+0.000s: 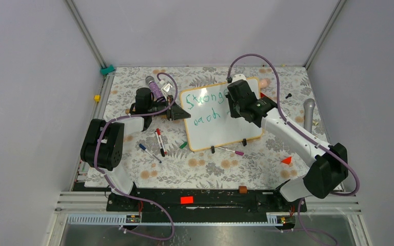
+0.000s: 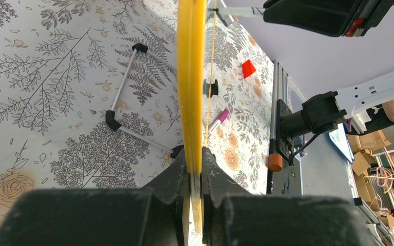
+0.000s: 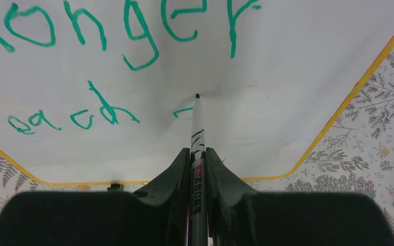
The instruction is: Write a sentence on the whiteboard
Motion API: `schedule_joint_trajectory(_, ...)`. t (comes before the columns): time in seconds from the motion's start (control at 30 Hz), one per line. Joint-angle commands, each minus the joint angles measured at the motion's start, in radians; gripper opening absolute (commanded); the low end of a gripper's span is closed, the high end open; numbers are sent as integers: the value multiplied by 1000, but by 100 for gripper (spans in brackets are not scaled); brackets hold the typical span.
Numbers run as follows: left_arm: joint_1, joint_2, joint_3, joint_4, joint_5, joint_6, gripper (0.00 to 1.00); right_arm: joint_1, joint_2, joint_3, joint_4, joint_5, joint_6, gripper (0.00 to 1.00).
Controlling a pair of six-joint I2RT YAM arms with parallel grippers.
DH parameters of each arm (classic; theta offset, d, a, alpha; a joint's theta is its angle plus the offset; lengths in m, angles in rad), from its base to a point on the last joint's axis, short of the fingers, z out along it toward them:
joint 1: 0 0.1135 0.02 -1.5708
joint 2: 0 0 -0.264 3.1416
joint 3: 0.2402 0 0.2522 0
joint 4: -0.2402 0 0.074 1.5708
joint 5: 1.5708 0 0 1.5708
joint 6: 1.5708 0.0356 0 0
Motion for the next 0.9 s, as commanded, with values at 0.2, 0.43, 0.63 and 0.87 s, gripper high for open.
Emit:
schedule_joint_trajectory(0.2, -28, 0, -9, -76, -9, 107, 0, -23, 34, 97, 26, 23, -10, 0)
schedule_joint_trajectory(0.43, -29, 1, -9, -76, -10, 107, 0, -24, -2, 15, 20, -9, 4, 0)
schedule_joint_trajectory(0.63, -30, 0, -9, -77, -11, 107, 0, -22, -26, -26, 11, -36, 14, 0)
schedule_joint_trajectory(0.87, -30, -2, -8, -82, -12, 109, 0, -22, -37, -60, 2, -28, 18, 0)
